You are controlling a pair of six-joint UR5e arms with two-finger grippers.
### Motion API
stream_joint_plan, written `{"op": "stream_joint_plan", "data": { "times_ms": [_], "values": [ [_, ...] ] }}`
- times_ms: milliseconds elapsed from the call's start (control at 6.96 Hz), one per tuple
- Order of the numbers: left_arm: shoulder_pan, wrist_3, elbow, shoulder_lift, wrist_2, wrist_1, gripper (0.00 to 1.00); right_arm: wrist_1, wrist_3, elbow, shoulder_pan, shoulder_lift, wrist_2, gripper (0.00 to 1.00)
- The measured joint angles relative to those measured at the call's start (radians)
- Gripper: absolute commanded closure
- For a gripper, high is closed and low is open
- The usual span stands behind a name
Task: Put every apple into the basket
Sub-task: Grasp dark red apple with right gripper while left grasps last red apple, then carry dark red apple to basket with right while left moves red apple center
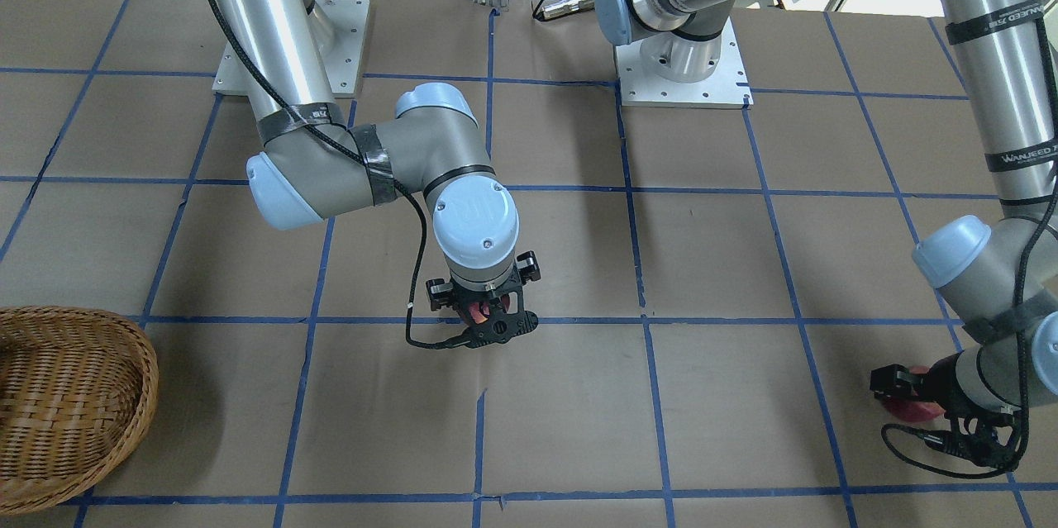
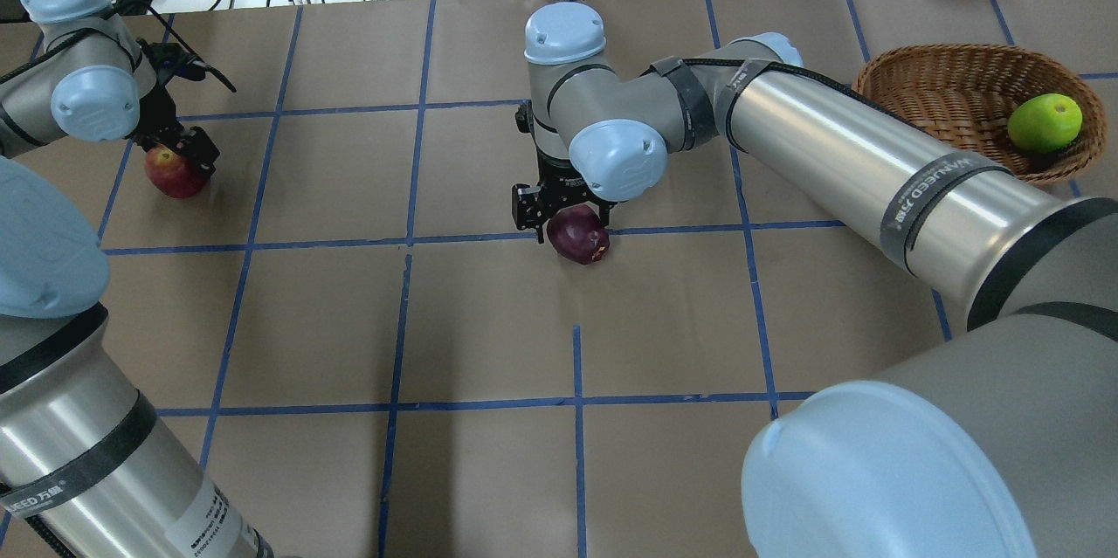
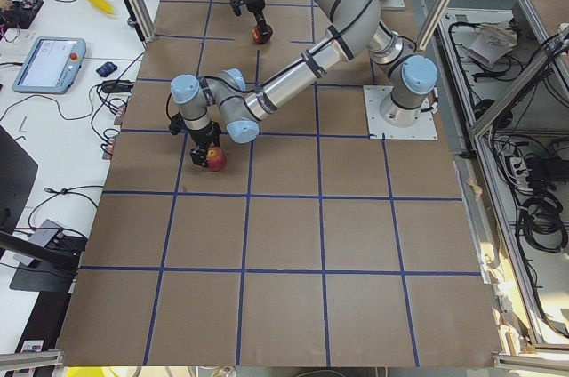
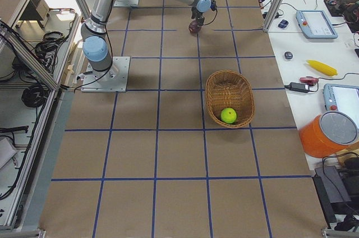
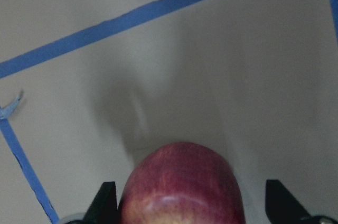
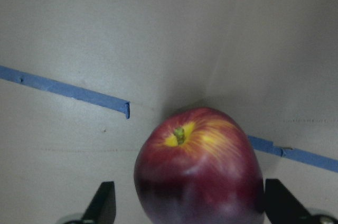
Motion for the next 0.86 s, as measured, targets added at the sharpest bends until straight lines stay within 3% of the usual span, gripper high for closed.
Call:
{"op": "stream_joint_plan", "data": {
  "times_ms": [144, 287, 431, 719, 862],
  "values": [
    [0.010, 0.005, 0.000, 0.001, -0.004, -0.004, 0.82, -0.008, -0.004, 0.002, 0.000, 0.009, -0.002, 0.08],
    [0.016, 0.005, 0.005, 0.011, -0.007, -0.029, 0.82, -0.030, -0.003, 0.007, 0.001, 0.016, -0.006, 0.78],
    [0.013, -0.004, 0.017, 0.026, -0.008, -0.081, 0.82, -0.077, 0.003, 0.012, -0.003, 0.020, -0.011, 1.00],
    [-0.037, -0.107, 0.033, 0.080, -0.034, -0.239, 0.82, -0.142, 0.008, 0.007, -0.024, 0.013, -0.044, 1.00],
    [-0.084, -0.223, 0.031, 0.120, -0.073, -0.329, 0.82, -0.114, 0.006, -0.005, -0.057, -0.019, -0.069, 1.00]
  ]
}}
